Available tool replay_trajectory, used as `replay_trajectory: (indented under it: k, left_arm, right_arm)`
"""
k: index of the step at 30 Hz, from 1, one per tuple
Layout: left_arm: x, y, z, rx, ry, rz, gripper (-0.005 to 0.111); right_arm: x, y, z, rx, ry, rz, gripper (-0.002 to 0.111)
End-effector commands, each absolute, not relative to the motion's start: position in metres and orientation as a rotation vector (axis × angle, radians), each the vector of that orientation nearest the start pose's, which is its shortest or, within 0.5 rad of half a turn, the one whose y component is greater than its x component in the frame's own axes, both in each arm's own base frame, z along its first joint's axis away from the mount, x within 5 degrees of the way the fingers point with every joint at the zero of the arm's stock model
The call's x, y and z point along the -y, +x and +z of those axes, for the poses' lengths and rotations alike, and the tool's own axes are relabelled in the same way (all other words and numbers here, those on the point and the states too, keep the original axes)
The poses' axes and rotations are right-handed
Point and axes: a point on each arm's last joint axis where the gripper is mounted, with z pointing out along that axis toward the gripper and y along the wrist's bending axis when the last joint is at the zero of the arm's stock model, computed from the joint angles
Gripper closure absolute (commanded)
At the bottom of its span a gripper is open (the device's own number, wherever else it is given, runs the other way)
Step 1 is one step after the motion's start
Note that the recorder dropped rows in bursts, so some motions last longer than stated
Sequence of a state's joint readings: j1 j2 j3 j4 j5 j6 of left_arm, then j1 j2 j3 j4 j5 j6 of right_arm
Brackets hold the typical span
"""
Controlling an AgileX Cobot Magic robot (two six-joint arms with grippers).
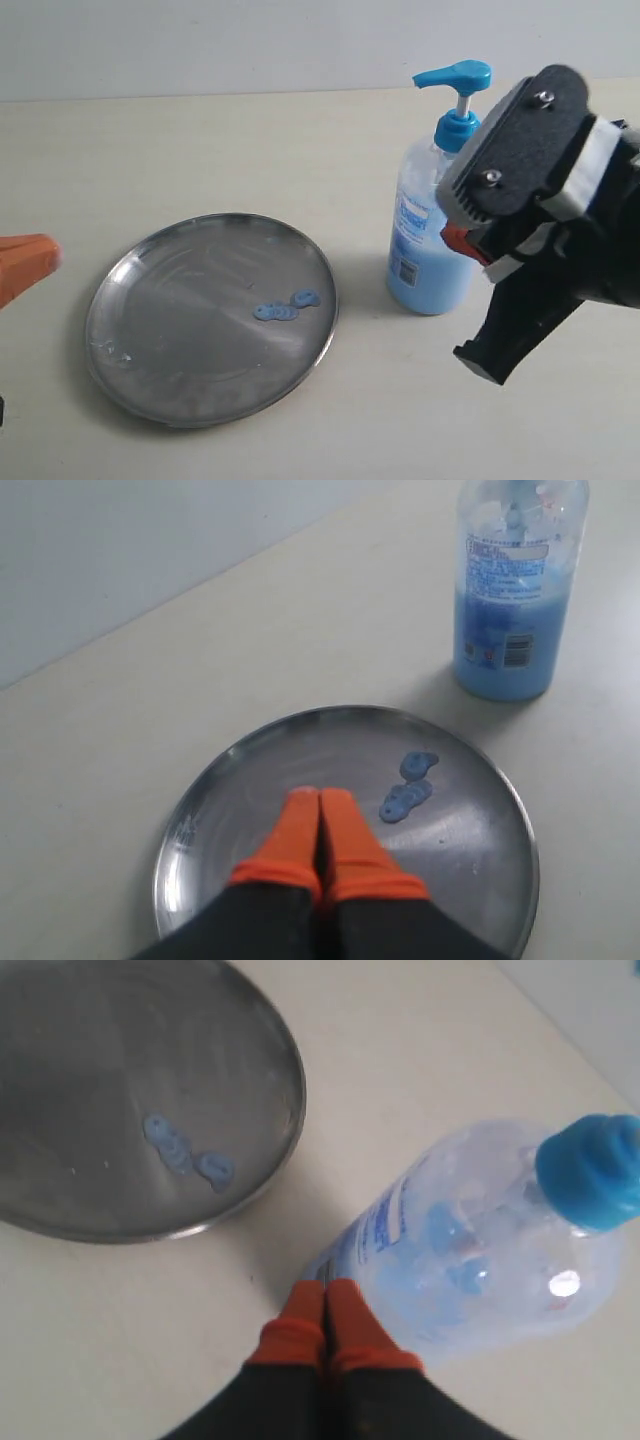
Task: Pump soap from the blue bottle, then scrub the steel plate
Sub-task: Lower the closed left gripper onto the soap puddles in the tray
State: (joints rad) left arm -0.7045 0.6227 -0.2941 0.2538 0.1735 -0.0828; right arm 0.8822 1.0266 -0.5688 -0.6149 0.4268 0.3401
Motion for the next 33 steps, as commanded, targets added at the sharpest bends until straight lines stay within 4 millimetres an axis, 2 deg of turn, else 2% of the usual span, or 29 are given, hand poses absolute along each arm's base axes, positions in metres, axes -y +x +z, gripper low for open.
replay_trajectory:
  k: [1, 5, 12, 17, 27, 30, 33]
  left_arm:
    - [0.081, 0.101, 0.239, -1.849, 0.837, -0.297, 0.107]
    - [0.085, 0.105, 0.232, -1.894, 0.859, -0.285, 0.107]
    - [0.092, 0.113, 0.218, -1.989, 0.901, -0.261, 0.107]
    - [0.098, 0.120, 0.209, -2.025, 0.923, -0.262, 0.107]
    - [0.109, 0.132, 0.201, -2.147, 0.818, -0.319, 0.107]
    - [0.113, 0.138, 0.198, -2.225, 0.798, -0.299, 0.107]
    - [0.122, 0.151, 0.193, -2.365, 0.800, -0.232, 0.107]
  right_arm:
    - [-0.123, 0.125, 0.269, -1.892, -1.020, 0.171, 0.108]
    - [-0.105, 0.108, 0.281, -1.779, -0.956, 0.236, 0.108]
    - [-0.076, 0.081, 0.289, -1.613, -0.870, 0.313, 0.108]
    - [-0.061, 0.070, 0.290, -1.524, -0.829, 0.312, 0.108]
    - [-0.049, 0.065, 0.295, -1.496, -0.749, 0.315, 0.108]
    - [-0.049, 0.065, 0.295, -1.496, -0.749, 0.315, 0.108]
    - [-0.049, 0.065, 0.295, -1.494, -0.750, 0.316, 0.108]
